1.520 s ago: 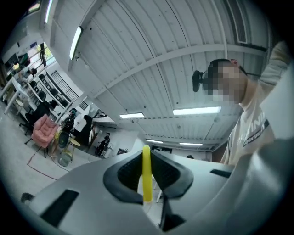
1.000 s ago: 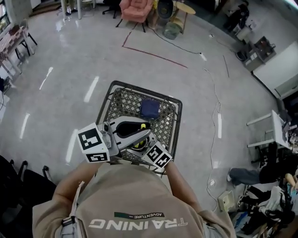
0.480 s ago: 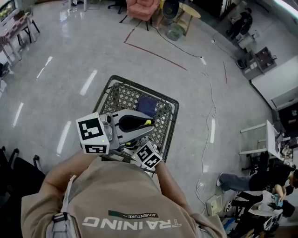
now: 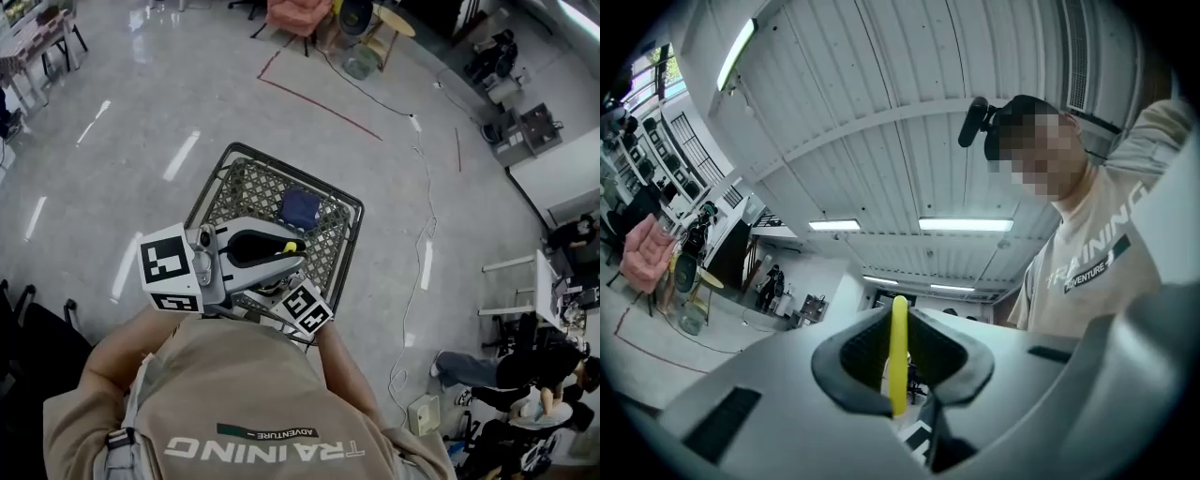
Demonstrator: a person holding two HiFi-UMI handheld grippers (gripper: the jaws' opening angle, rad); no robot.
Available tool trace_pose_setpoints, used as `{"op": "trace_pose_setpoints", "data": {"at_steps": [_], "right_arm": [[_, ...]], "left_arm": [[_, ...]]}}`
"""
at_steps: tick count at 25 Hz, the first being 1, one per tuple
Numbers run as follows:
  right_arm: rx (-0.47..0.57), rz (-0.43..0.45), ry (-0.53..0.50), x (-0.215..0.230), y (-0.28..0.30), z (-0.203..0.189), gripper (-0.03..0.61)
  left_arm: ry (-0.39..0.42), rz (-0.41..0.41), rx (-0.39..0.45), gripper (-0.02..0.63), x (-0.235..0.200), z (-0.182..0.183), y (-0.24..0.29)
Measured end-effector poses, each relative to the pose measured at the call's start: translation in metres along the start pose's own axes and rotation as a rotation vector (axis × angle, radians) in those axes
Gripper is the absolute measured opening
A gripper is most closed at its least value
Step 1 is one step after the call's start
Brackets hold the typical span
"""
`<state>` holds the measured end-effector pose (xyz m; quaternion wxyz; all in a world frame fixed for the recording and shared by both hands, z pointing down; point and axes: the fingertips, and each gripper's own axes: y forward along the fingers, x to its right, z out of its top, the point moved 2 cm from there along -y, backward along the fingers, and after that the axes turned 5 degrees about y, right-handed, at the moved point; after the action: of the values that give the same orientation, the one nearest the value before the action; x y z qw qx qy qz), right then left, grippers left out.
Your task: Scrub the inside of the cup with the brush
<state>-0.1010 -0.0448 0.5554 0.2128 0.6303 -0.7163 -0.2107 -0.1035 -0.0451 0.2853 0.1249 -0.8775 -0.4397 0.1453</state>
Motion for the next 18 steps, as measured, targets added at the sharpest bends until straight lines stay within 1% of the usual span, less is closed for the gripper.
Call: {"op": "trace_pose_setpoints", "data": {"at_steps": [3, 5, 7, 10, 14, 18], "right_arm": [[0.094, 0.013, 0.049, 0.006, -0.009, 0.025, 0.388], [0.115, 0.008, 0.048, 0.012, -0.013, 0.036, 0.388], [0.101, 0.0, 0.02, 0.017, -0.015, 0.039, 0.388], [0.104, -0.01, 0.032, 0.021, -0.011, 0.036, 0.388], [0.079, -0.014, 0.01, 0.016, -0.006, 0.025, 0.388], [0.043, -0.016, -0.003, 0.011, -0.004, 0.014, 0.388]], "left_arm": [[0.016, 0.016, -0.021, 0.055, -0.002, -0.009, -0.004], [0.018, 0.023, -0.014, 0.055, -0.004, -0.013, -0.007], [0.018, 0.035, -0.001, 0.055, -0.007, -0.013, -0.007], [0.014, 0.055, -0.012, 0.055, -0.01, -0.015, -0.009], [0.013, 0.045, -0.036, 0.055, 0.0, -0.019, -0.007], [0.009, 0.038, -0.019, 0.055, 0.008, -0.011, -0.004]]}}
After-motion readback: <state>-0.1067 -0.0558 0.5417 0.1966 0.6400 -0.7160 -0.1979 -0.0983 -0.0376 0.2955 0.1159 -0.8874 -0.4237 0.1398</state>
